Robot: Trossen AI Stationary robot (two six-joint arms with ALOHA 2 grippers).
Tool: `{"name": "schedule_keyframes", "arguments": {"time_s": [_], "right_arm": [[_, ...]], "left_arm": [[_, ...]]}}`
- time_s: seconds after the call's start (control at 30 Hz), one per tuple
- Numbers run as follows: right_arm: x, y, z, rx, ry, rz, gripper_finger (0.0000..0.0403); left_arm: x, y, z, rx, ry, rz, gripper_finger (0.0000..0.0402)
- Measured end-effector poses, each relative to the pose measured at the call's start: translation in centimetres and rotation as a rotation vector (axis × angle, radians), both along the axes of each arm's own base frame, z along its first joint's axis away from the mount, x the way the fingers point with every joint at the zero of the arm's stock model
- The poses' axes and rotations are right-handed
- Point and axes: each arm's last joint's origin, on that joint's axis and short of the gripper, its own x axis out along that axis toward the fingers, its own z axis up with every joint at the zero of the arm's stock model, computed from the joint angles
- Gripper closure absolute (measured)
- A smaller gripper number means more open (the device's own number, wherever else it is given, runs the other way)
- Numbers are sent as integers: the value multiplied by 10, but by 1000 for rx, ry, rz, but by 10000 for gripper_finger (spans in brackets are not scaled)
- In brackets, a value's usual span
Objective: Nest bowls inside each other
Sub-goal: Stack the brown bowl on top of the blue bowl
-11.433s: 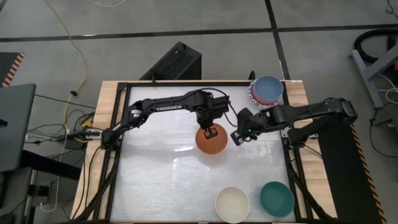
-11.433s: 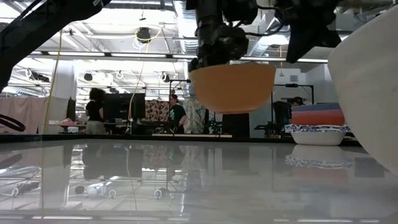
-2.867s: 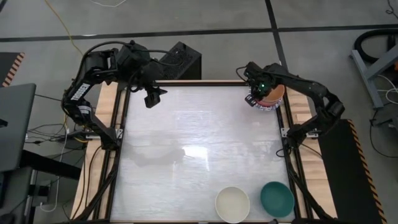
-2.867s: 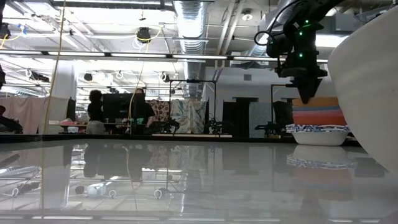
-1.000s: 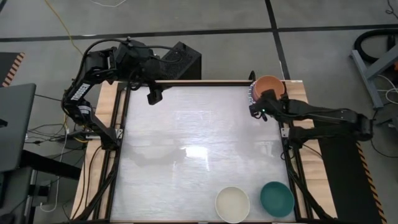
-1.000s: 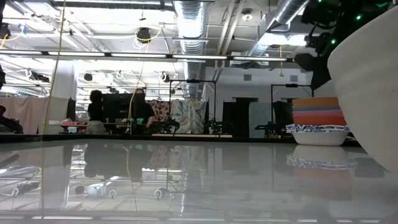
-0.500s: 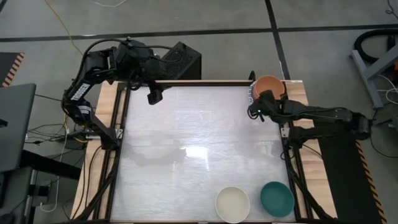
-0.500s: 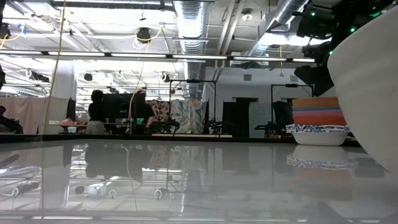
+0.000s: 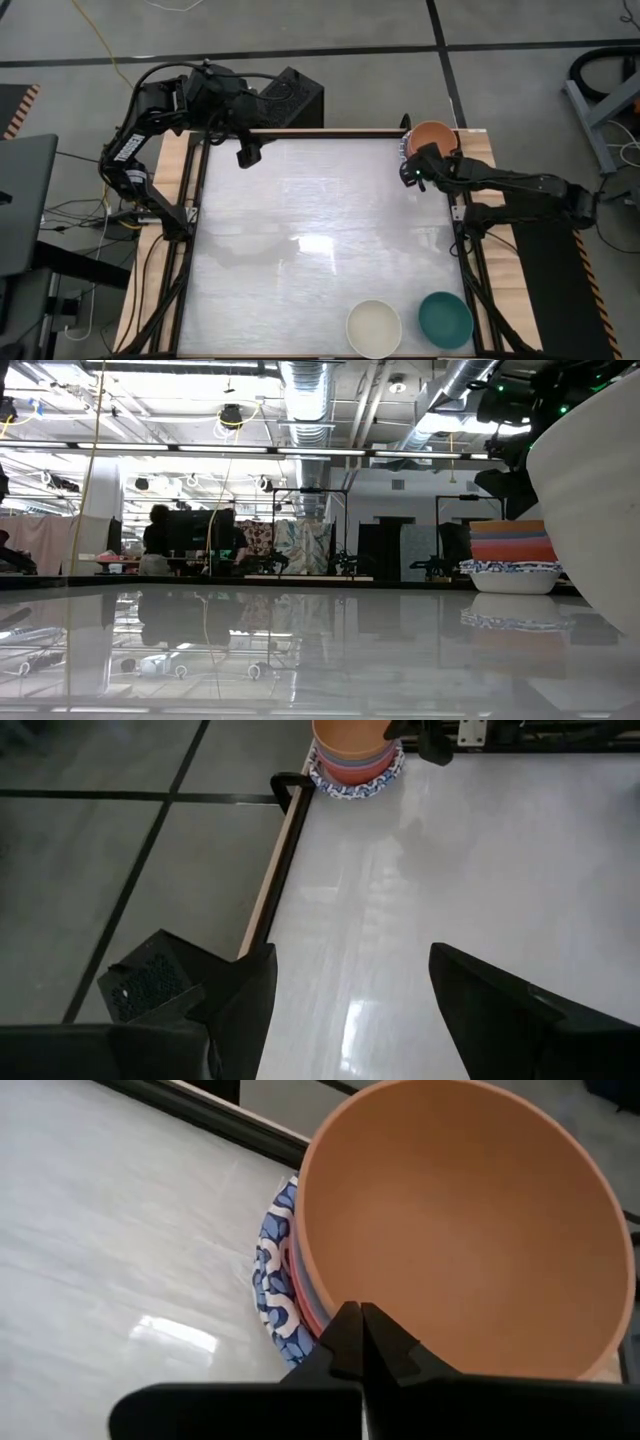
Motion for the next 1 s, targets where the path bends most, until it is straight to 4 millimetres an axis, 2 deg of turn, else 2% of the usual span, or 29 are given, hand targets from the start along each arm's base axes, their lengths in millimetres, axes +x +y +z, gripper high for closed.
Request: {"name": "schedule_keyframes", "arguments": {"time_s": [0.2, 0.37, 0.77, 0.9, 1.0], "right_arm": [[1, 3, 7, -36, -62, 24, 394], [11, 5, 13, -103, -75, 124, 394], [28, -10, -14, -21, 76, 95, 394], [28, -7, -7, -39, 24, 112, 394], [25, -3, 6, -55, -12, 124, 394]], "left_arm": [[0, 0, 0, 1, 0, 1, 150], [0, 0, 0, 1, 0, 1, 150], [0, 0, 1, 4, -7, 2, 150], [0, 0, 1, 4, -7, 3, 150], [0, 0, 1, 3, -7, 2, 150]]}}
